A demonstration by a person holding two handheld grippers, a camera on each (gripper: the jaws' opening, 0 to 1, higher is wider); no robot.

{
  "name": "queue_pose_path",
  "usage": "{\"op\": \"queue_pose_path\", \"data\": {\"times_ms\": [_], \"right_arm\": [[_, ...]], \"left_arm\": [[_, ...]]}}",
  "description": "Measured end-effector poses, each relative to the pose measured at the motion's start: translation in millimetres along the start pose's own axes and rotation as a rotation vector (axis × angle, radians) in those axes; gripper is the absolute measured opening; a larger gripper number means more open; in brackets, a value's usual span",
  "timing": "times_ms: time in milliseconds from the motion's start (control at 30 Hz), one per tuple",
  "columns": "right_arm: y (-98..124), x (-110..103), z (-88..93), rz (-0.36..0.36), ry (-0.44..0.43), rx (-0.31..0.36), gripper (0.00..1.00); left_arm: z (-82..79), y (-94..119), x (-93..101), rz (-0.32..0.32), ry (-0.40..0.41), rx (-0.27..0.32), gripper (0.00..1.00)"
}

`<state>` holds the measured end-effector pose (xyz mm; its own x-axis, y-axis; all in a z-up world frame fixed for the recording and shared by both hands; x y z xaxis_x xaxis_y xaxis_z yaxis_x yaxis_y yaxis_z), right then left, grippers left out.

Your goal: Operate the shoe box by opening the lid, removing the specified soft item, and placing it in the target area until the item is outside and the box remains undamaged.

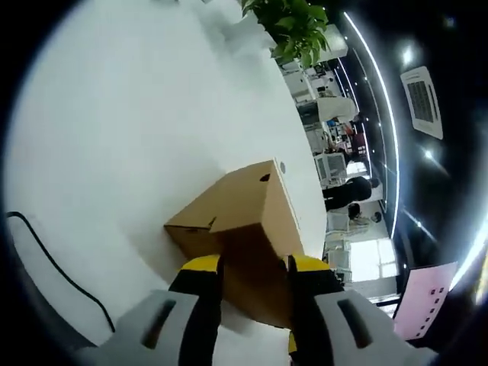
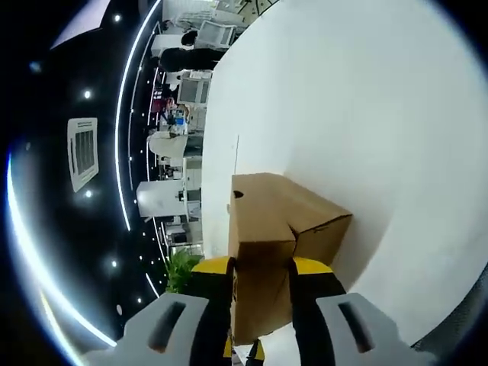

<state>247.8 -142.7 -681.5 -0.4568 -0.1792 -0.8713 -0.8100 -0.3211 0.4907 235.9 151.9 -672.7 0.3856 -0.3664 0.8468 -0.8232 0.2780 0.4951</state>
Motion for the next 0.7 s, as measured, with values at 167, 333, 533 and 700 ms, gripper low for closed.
{"op": "queue_pose_path", "data": {"times_ms": [167,333,533,700], "right_arm": [[2,-2,5.3,-0.017,0.25,-0.042,0.3],[3,-11,11.5,-0.073,0.478,-0.069,0.47],[11,-13,15.6,-0.036,0.81,-0.075,0.65],[15,-5,15.1,0.019,1.106,-0.077,0.8]], "left_arm": [[1.1,0,9.5,0.097,-0.03,-0.033,0.6],[-2.4,2,9.2,0.128,-0.026,-0.041,0.66],[-1.8,5,18.8,0.225,-0.004,-0.023,0.86],[0.9,7,23.3,0.223,-0.088,-0.045,0.86]]}}
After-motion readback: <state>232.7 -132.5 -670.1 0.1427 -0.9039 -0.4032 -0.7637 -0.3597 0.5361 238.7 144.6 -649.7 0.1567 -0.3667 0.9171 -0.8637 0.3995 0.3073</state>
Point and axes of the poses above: the point that each gripper's makers call its tool centre point, and the gripper's own axes: y roughly backward along the fingers, x roughly to its right, z roughly out of its underside, the point moved 8 cm from there along y, roughly backward along the fingers, and after that the axes turned 2 degrees about x, right-handed, at the moved point
